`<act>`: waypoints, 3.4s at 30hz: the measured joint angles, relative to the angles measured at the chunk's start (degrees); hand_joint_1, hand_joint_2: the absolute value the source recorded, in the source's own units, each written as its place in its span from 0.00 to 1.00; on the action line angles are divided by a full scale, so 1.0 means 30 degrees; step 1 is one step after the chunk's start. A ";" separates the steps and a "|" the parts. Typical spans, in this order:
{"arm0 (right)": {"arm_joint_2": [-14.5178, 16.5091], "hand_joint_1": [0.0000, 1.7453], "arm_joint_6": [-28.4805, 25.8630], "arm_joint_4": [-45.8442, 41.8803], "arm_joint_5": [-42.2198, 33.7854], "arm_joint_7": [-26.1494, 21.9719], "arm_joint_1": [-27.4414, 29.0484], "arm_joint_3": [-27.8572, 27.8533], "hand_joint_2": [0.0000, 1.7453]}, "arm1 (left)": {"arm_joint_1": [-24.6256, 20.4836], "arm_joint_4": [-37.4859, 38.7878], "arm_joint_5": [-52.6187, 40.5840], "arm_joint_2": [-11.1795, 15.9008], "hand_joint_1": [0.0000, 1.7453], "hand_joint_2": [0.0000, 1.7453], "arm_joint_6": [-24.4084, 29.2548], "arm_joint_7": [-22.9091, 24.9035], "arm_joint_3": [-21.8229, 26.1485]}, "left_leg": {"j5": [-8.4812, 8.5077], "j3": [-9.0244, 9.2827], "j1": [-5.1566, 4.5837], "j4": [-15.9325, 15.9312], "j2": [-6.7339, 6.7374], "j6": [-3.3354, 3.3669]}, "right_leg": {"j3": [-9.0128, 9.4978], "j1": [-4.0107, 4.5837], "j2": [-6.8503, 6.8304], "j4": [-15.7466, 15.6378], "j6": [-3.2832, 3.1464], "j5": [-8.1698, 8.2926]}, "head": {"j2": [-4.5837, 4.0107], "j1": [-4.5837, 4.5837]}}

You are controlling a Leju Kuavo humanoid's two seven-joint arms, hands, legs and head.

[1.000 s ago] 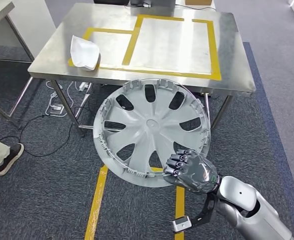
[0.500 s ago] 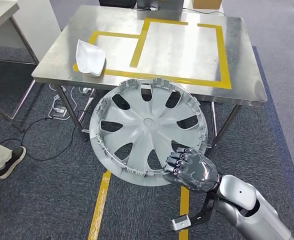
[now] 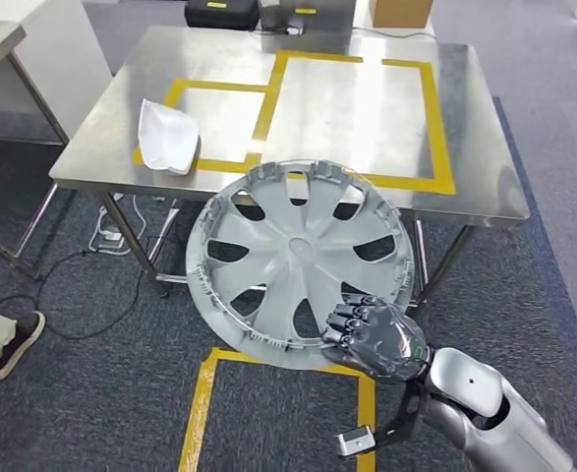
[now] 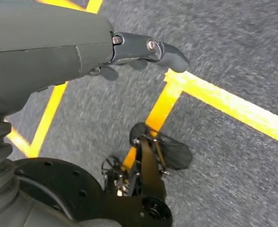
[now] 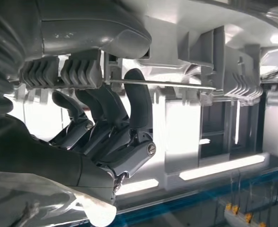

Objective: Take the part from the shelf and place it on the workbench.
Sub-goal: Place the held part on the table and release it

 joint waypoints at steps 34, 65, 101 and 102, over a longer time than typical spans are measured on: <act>0.0007 1.00 0.0676 0.0045 0.0219 0.0064 -0.0508 -0.0091 1.00 | -0.0012 0.0015 -0.0188 -0.0125 0.00 1.00 -0.0374 -0.0046 0.0000 | 0.0315 0.0085 -0.0048 -0.0316 -0.0025 0.0657 | -0.0151 0.0089 -0.0019 0.0400 0.0266 -0.0018 | 0.0000 0.0208; 0.1601 1.00 0.1875 0.5257 0.2162 0.2670 -0.6166 0.0811 1.00 | -0.0327 0.0022 -0.2606 -0.0328 0.00 1.00 -0.0721 -0.0182 -0.1335 | 0.0646 -0.0141 -0.0067 -0.0419 -0.0116 0.0186 | -0.1326 0.0211 -0.0042 0.0042 -0.0382 0.0952 | 0.0000 0.0253; 0.4166 0.00 0.1064 2.1591 0.1660 0.4302 -1.4087 -0.1497 0.00 | -0.1277 0.0022 -0.4164 -0.0510 0.00 0.00 -0.0869 0.0153 -0.3834 | 0.0646 -0.0133 -0.0114 -0.0421 -0.0098 0.0345 | -0.1321 0.0168 -0.0041 -0.0146 -0.0027 0.1004 | 0.0000 0.0233; 0.4162 0.00 0.0922 2.1505 0.1472 0.4195 -1.4043 -0.1648 0.00 | -0.1285 0.0022 -0.4129 -0.0515 0.00 0.00 -0.0749 0.0213 -0.3843 | 0.0647 -0.0131 -0.0113 -0.0422 -0.0099 0.0345 | -0.1317 0.0170 -0.0043 -0.0145 -0.0027 0.1004 | 0.0000 0.0233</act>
